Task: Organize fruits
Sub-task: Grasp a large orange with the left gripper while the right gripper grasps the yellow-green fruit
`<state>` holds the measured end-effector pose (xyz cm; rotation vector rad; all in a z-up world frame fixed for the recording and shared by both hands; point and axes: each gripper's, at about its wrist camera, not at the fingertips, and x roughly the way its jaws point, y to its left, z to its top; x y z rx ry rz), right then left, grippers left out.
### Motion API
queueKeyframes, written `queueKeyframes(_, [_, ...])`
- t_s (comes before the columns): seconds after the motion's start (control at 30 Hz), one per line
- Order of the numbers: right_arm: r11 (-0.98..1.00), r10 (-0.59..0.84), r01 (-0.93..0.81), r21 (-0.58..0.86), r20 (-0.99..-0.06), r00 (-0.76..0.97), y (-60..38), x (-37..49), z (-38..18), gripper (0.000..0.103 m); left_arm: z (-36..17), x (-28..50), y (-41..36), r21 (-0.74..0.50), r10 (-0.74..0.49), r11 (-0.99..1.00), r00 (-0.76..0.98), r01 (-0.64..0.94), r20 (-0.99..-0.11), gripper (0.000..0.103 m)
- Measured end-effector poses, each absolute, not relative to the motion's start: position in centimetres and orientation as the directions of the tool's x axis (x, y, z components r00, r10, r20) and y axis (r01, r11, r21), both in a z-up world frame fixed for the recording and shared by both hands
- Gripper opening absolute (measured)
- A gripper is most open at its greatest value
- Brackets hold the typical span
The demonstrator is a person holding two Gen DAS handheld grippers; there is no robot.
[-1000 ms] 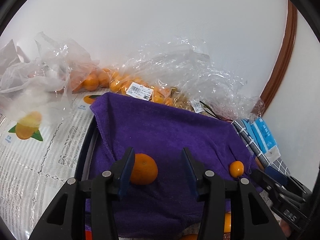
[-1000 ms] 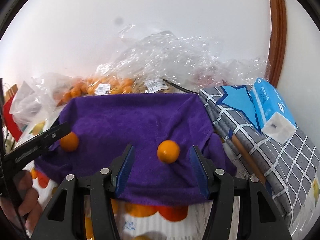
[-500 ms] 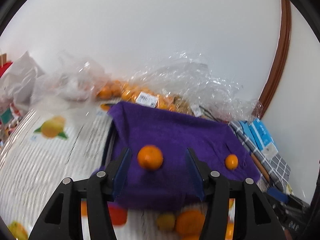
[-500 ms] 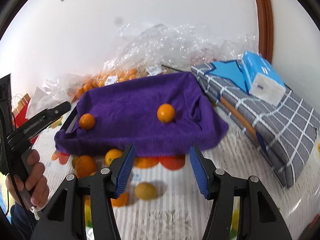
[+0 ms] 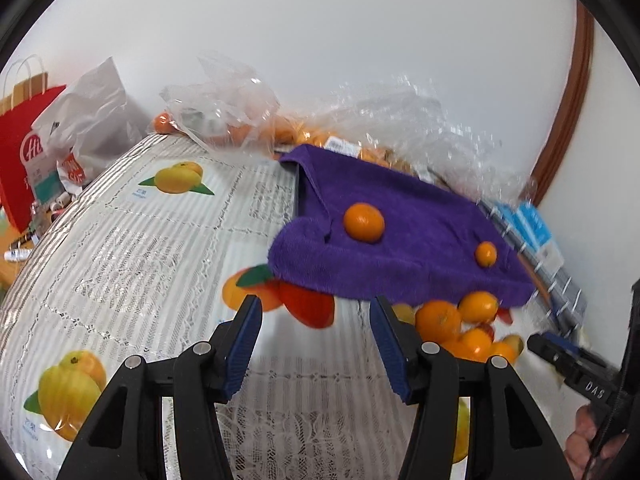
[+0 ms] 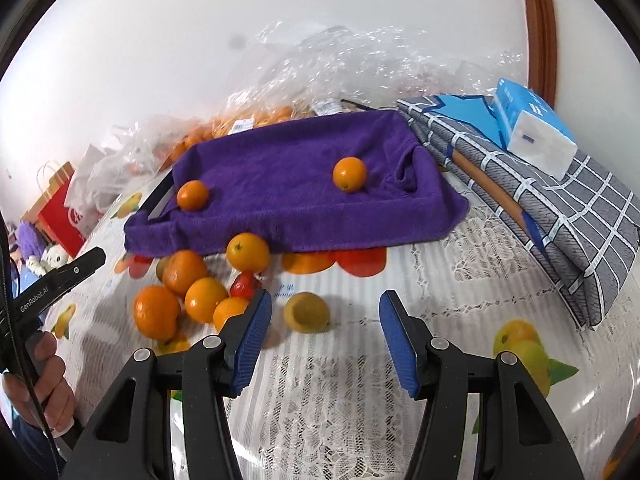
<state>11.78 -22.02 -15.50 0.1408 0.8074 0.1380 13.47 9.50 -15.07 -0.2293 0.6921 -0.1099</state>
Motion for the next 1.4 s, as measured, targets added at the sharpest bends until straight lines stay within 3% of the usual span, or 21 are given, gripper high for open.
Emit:
queueKeyframes(0.33, [0.983, 0.183, -0.089, 0.163, -0.766, 0.617, -20.9, 13.8, -17.5, 0.045, -15.6, 14.0, 9.9, -0.283, -0.211, 0.959, 0.742, 0.030, -0.636, 0.054])
queueKeyframes(0.47, [0.987, 0.158, -0.098, 0.124, -0.769, 0.619, -20.2, 14.0, -17.7, 0.027, -15.8, 14.1, 9.9, -0.311, -0.240, 0.949, 0.732, 0.040, -0.638, 0.054])
queueKeyframes(0.9, [0.978, 0.184, -0.055, 0.200, -0.713, 0.676, -21.9, 12.9, -16.8, 0.027, -15.8, 15.1, 5.1, -0.193, -0.278, 0.961, 0.675, 0.200, -0.684, 0.048])
queueKeyframes(1.07, [0.969, 0.205, -0.043, 0.243, -0.698, 0.687, -22.6, 12.8, -16.7, 0.027, -15.3, 13.6, 4.4, -0.282, -0.387, 0.922, 0.638, 0.265, -0.666, 0.046])
queueKeyframes(1.4, [0.968, 0.204, -0.037, 0.249, -0.690, 0.694, -22.7, 12.7, -16.6, 0.027, -15.4, 12.0, 1.3, -0.312, -0.461, 0.887, 0.595, 0.342, -0.659, 0.048])
